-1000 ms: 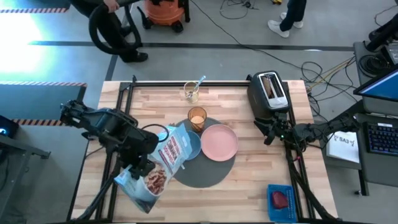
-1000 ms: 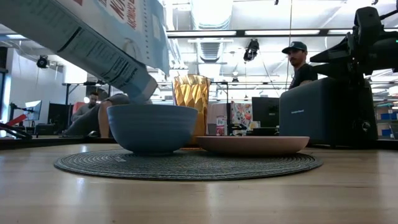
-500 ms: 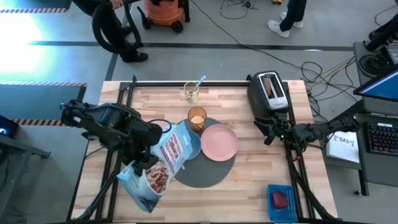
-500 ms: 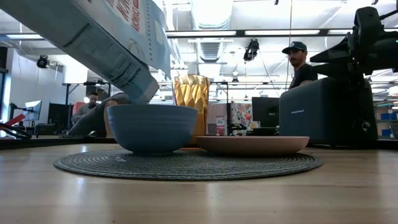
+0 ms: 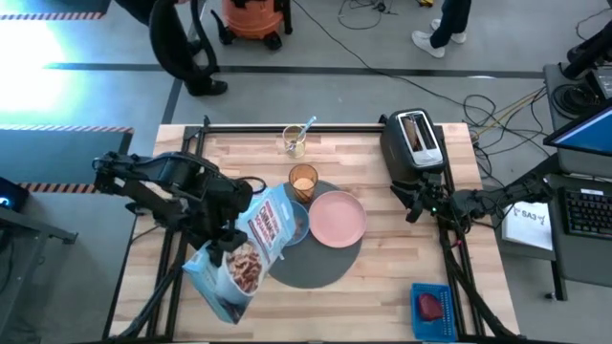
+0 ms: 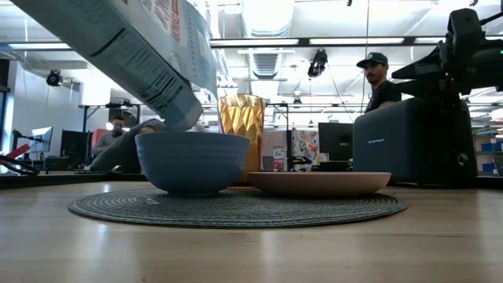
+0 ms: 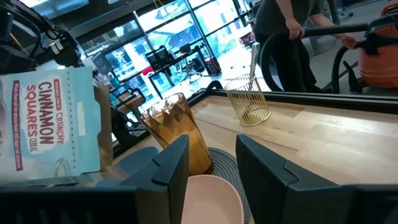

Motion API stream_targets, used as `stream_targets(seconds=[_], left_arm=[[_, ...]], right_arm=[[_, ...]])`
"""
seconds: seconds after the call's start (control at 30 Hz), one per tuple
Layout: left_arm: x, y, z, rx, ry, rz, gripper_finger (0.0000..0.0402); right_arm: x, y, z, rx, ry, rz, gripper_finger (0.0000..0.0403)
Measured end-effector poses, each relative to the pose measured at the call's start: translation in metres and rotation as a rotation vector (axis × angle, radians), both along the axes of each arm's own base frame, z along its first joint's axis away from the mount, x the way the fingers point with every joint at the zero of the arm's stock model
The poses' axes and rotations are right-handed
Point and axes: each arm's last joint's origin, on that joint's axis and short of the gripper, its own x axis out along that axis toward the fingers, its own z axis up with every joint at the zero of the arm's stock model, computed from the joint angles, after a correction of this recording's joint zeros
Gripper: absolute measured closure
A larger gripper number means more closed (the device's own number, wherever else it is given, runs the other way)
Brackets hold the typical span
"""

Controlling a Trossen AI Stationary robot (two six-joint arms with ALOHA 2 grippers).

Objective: Arrange a breakfast setting
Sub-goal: Pour the cereal into the blue bowl

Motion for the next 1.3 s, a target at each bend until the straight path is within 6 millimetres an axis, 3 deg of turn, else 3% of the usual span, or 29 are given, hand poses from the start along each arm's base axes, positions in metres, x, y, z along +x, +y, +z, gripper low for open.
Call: stream_targets(seconds=[1.3], left_arm=[[0.003, 0.0067, -0.0059, -0.013, 0.015, 0.011, 0.0301]], right_arm=[[0.0, 0.0, -0.0001, 0.0, 0.001, 0.0, 0.028]])
